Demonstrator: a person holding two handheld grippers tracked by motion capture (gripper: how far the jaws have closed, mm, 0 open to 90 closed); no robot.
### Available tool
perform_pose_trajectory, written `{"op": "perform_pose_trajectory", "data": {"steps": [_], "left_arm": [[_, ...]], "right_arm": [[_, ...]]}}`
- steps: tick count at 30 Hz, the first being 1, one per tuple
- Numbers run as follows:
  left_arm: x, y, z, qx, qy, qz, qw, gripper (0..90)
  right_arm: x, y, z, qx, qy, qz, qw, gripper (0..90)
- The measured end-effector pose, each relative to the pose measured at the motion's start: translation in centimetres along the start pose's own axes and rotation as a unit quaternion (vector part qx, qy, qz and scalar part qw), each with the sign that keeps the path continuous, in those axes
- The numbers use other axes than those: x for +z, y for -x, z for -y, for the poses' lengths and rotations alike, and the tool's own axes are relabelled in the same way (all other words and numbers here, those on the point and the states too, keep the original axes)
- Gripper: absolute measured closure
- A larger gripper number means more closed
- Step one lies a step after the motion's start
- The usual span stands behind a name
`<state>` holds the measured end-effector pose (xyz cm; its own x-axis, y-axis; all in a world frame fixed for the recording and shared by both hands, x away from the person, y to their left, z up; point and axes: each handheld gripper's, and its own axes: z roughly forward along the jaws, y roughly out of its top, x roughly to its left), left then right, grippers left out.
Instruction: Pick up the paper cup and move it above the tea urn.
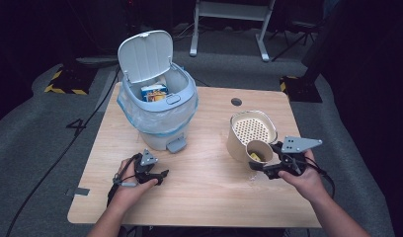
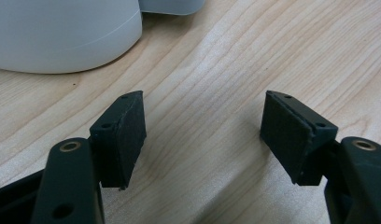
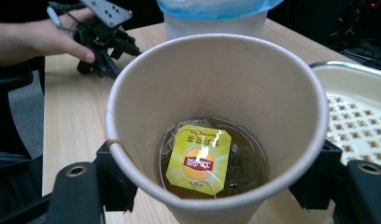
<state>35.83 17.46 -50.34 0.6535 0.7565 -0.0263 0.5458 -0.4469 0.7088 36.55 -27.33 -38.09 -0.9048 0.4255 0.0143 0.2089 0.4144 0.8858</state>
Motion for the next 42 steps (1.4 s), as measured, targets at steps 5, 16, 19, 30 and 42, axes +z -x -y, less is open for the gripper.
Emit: {"op": "perform_pose_trajectory", "data": {"steps": [5,16,19,30,42], "left_arm": [[0.0,0.0,0.0,0.0,0.0,0.0,1.0,31.3],[0.0,0.0,0.0,0.001,0.0,-0.001,1.0,31.3],[0.0,0.0,0.0,0.001,0.0,-0.001,1.0,31.3],[0.0,0.0,0.0,0.001,0.0,-0.001,1.0,31.3],[0.0,0.0,0.0,0.001,0.0,-0.001,1.0,31.3]], "right_arm": [[-0.5,0.7,-1.2,0.001,0.006,0.002,1.0,30.6],[-1.4,3.0,-3.4,0.012,0.024,0.015,0.9995,30.5],[-1.5,3.6,-3.9,0.01,0.028,0.021,0.9993,30.5],[-1.4,5.9,-5.0,0.003,0.031,0.043,0.9986,30.8],[-1.0,9.4,-4.9,0.02,0.036,0.073,0.9965,30.9]]}}
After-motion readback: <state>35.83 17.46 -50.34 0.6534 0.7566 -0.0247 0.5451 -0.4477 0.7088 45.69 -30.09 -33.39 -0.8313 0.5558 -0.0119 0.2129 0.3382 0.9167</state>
